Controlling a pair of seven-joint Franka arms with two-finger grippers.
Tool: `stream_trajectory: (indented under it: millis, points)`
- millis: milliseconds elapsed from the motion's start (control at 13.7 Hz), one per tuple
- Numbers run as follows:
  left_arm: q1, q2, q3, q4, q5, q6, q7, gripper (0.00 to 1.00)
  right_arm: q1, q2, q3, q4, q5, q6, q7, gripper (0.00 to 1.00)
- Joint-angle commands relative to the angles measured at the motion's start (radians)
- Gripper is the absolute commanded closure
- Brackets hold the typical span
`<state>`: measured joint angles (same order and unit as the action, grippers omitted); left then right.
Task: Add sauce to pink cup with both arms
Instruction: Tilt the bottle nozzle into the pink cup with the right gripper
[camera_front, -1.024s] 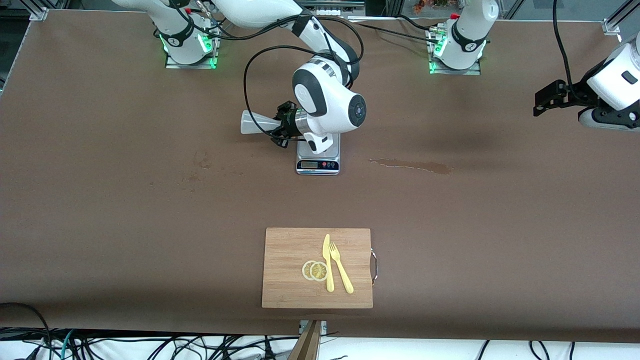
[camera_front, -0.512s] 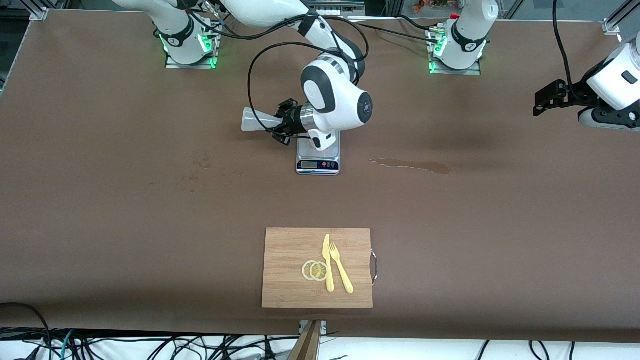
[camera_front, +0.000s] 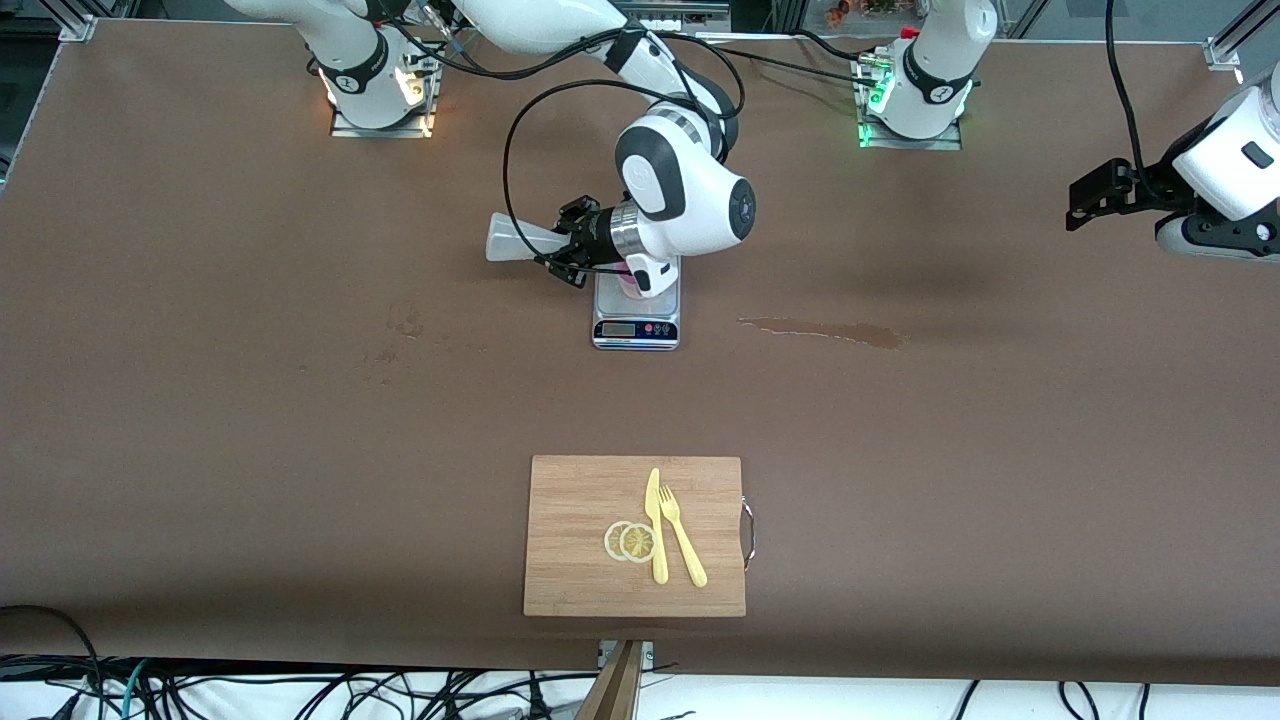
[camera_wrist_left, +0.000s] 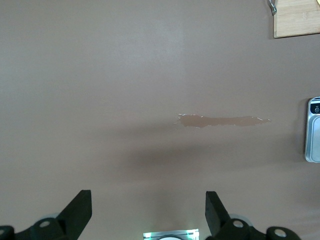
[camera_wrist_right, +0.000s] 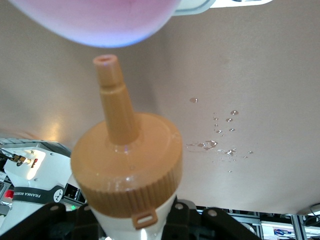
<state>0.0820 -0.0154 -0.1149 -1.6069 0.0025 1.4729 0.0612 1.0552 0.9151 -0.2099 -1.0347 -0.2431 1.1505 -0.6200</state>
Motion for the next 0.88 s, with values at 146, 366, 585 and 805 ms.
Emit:
stream_trajectory:
  millis: [146, 366, 585, 805]
  points:
    - [0.005, 0.008, 0.000, 0.024, -0.004, -0.022, 0.017, 0.00, 0.009, 0.014, -0.016, 0.050, -0.007, -0.025, 0.002, 0.90]
    - [0.005, 0.008, 0.000, 0.024, -0.004, -0.022, 0.017, 0.00, -0.018, -0.021, -0.014, 0.045, 0.071, -0.012, 0.003, 0.90]
    - [0.005, 0.008, 0.000, 0.024, -0.004, -0.022, 0.017, 0.00, -0.075, -0.114, -0.017, -0.014, 0.166, 0.009, -0.003, 0.90]
    - [0.005, 0.008, 0.000, 0.024, -0.004, -0.022, 0.017, 0.00, -0.161, -0.254, -0.016, -0.134, 0.275, 0.095, -0.012, 0.90]
